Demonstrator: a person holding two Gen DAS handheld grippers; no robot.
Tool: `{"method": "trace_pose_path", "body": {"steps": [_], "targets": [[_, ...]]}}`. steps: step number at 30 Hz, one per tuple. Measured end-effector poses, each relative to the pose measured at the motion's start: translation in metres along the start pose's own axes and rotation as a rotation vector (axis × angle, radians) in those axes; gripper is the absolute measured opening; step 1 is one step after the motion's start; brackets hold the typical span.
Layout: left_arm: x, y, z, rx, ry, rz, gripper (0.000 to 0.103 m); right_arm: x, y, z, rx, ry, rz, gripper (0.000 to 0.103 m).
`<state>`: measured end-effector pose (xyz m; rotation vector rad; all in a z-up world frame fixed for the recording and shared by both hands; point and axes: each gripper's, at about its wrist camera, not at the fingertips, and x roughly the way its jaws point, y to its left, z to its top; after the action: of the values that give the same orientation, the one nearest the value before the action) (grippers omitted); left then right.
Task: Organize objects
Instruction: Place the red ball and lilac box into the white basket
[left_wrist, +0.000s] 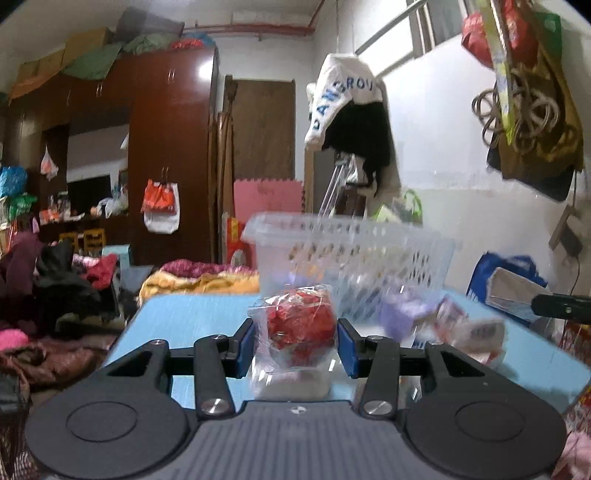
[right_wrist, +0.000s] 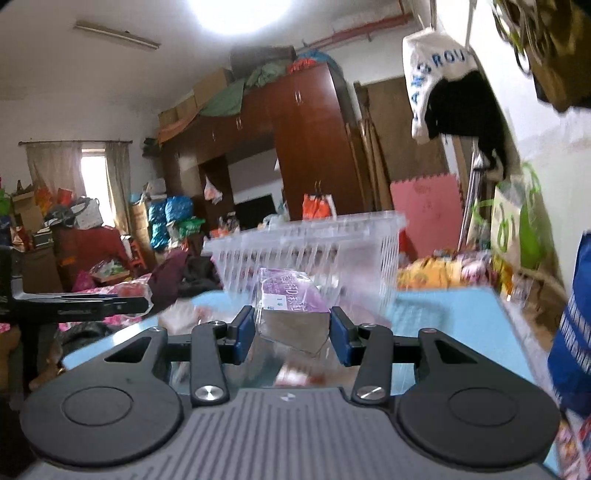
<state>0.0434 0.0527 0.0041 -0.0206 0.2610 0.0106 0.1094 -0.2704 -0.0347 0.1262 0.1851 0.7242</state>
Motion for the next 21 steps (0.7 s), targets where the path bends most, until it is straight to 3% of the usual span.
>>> {"method": "trace_pose_path", "body": {"steps": [6,10,14,19,20,21], "targets": [[0.019,-0.010,0.055,0.013,-0.060,-0.002,0.050,0.024,0.002,0.042,-0.060,-0.062,-0.085,0.047],[0.054,-0.021,0.092,0.007,-0.048,0.006,0.050,0.062,0.005,0.065,-0.080,-0.034,-0.115,0.047],[0.105,-0.029,0.115,-0.004,0.040,0.023,0.050,0.104,0.006,0.077,-0.124,0.032,-0.182,0.047],[0.156,-0.032,0.116,-0.026,0.134,0.014,0.051,0.131,-0.007,0.085,-0.105,0.071,-0.207,0.048],[0.161,-0.030,0.116,-0.038,0.140,0.005,0.055,0.129,-0.006,0.084,-0.098,0.066,-0.198,0.050],[0.165,-0.027,0.115,-0.051,0.144,-0.008,0.065,0.130,-0.008,0.084,-0.090,0.075,-0.182,0.051]]}}
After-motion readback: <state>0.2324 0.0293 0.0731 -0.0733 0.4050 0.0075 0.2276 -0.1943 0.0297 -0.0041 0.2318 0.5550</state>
